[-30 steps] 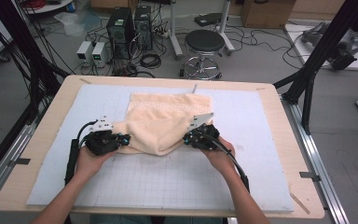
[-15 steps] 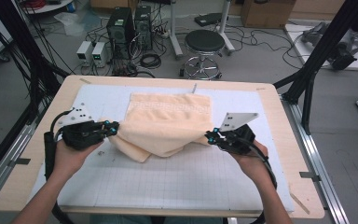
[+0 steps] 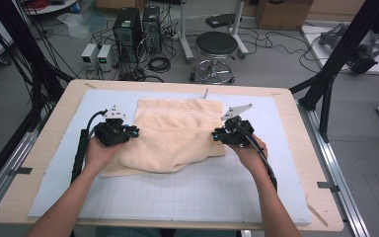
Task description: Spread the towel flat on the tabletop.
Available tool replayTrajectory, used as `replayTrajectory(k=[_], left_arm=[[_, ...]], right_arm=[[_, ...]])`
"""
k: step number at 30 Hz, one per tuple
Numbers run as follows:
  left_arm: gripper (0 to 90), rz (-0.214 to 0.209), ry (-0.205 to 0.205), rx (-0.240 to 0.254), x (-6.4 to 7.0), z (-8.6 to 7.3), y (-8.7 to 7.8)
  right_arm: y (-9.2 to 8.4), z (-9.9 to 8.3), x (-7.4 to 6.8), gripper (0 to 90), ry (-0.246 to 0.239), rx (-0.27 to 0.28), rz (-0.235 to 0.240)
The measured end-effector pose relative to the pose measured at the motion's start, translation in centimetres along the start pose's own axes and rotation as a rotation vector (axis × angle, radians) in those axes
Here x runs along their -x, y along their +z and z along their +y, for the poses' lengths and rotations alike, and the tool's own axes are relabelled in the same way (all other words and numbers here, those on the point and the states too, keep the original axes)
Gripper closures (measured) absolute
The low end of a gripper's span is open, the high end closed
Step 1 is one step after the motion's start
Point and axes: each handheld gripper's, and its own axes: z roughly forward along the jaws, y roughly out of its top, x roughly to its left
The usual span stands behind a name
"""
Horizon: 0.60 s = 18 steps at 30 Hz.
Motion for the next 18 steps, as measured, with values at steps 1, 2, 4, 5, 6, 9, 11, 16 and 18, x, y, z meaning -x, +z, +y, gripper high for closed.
replayTrajectory(k=[1, 2, 4, 5, 6, 9, 11, 16, 18], left_arm=[[69.2, -0.010, -0.001, 0.007, 0.0, 0.0, -0.3], [68.5, -0.026, 0.008, 0.018, 0.0, -0.1, -0.7], [65.5, -0.037, 0.013, 0.052, 0.2, -0.3, -1.8], [63.2, -0.044, 0.011, 0.065, 0.3, -0.5, -2.4], [61.6, -0.054, 0.014, 0.073, 0.4, -0.9, -2.9], [59.5, -0.074, 0.029, 0.082, 1.0, -2.4, -4.2], [57.5, -0.090, 0.055, 0.074, 1.6, -3.6, -4.6], [55.7, -0.145, 0.090, -0.002, 2.5, -6.8, -3.4], [55.7, -0.165, 0.092, -0.054, 2.4, -7.4, -2.4]], right_arm=[[0.1, 0.0, 0.1, 70.0, -0.002, 0.006, -0.004], [-0.1, 0.0, 0.1, 68.6, -0.003, 0.011, 0.007], [-0.7, -0.1, -0.2, 65.4, -0.012, 0.036, 0.031], [-1.2, -0.1, -0.6, 64.8, -0.027, 0.048, 0.030], [-1.6, -0.2, -1.0, 64.1, -0.038, 0.065, 0.052], [-2.8, -1.0, -2.6, 63.5, -0.082, 0.102, 0.072], [-2.8, -1.8, -3.9, 61.3, -0.125, 0.098, 0.084], [-0.6, -3.0, -5.8, 57.1, -0.210, 0.036, 0.147], [1.0, -3.1, -6.1, 56.0, -0.222, 0.008, 0.154]])
